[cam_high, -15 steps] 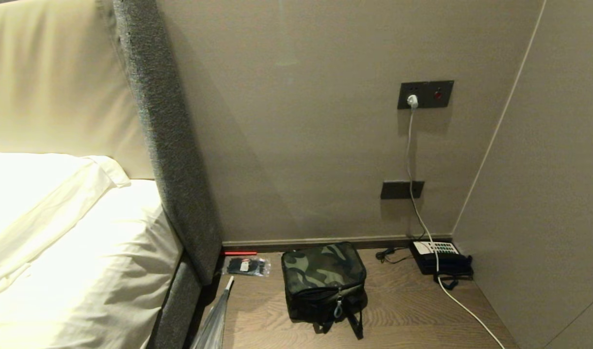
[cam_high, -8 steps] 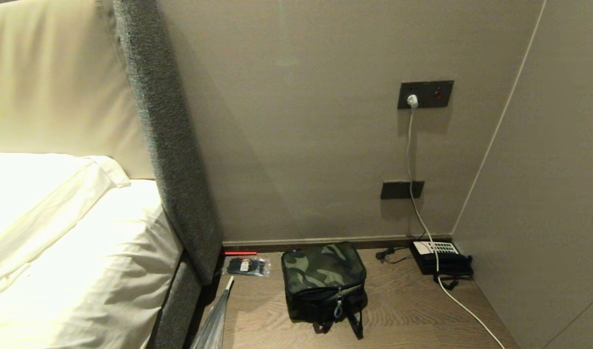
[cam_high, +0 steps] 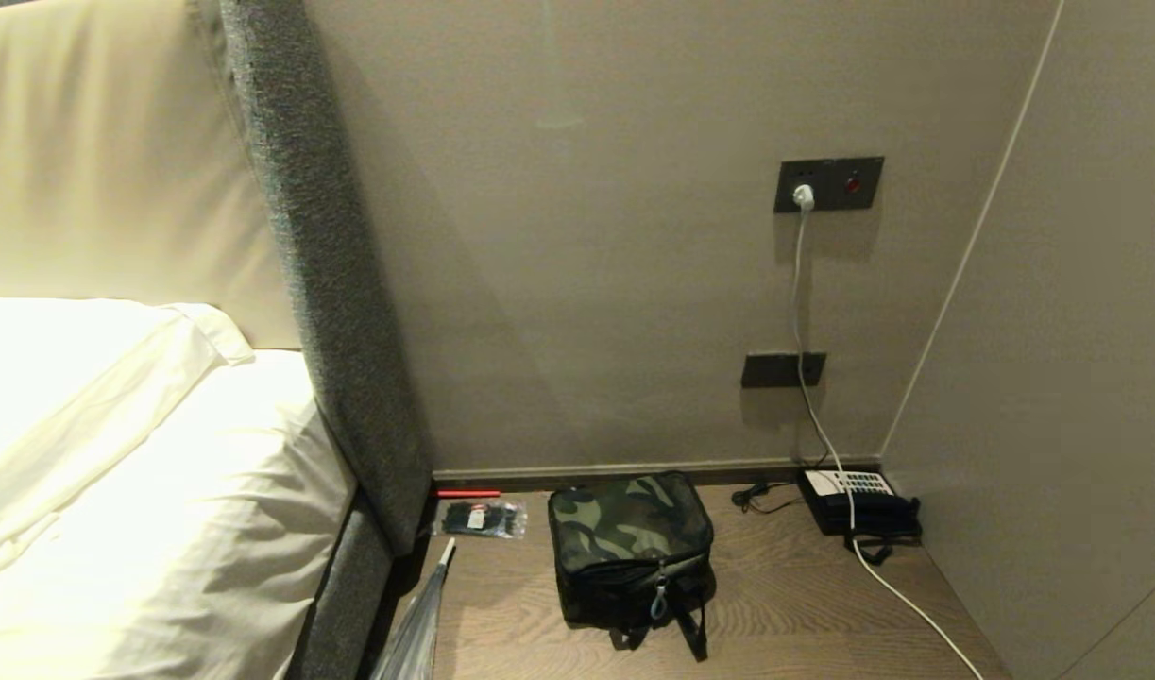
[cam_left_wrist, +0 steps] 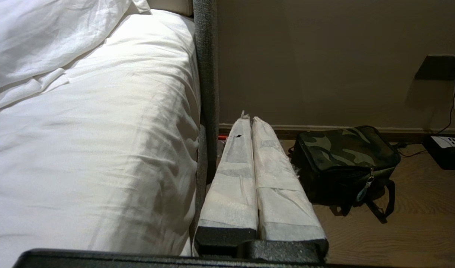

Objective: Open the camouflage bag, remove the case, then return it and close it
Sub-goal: Open the top of the storage box

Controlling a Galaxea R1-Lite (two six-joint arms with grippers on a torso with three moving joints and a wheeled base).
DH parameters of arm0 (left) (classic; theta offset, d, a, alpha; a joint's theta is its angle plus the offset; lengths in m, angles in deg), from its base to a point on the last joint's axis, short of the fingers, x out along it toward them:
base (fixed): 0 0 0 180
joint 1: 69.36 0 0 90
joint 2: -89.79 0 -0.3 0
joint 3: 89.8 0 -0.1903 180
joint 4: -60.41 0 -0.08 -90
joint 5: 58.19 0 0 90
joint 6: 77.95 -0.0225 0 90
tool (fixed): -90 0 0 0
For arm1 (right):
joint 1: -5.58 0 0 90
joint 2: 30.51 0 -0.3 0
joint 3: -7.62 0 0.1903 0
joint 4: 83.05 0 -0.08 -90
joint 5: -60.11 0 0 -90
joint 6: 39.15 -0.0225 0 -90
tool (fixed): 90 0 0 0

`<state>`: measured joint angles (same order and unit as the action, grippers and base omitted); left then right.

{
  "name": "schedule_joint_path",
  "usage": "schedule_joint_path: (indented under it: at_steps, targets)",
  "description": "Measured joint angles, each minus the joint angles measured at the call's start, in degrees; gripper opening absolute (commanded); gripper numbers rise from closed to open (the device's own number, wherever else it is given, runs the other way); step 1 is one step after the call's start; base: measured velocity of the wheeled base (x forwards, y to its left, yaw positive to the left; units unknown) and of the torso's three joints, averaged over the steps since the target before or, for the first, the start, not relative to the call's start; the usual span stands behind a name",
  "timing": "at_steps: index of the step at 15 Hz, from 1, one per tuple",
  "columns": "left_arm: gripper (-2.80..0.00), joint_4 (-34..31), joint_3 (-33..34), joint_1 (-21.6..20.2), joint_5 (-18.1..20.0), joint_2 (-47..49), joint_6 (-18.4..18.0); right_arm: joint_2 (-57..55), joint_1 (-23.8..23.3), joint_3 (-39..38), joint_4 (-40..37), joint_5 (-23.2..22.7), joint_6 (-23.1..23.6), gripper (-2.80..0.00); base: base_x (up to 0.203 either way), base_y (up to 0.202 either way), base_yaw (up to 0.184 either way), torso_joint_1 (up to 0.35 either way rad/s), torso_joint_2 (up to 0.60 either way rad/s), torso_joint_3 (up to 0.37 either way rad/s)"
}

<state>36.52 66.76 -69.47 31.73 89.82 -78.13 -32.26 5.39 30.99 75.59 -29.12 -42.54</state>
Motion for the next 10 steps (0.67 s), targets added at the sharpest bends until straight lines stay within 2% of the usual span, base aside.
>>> schedule_joint_path:
  at_steps: [10]
  targets:
    - [-2.8, 0.2, 0.02, 0.0, -0.06, 0.0, -0.02, 0.0, 0.0, 0.0, 0.0, 0.0, 0.0, -2.8, 0.0, 0.0, 0.0, 0.0, 0.0, 0.0]
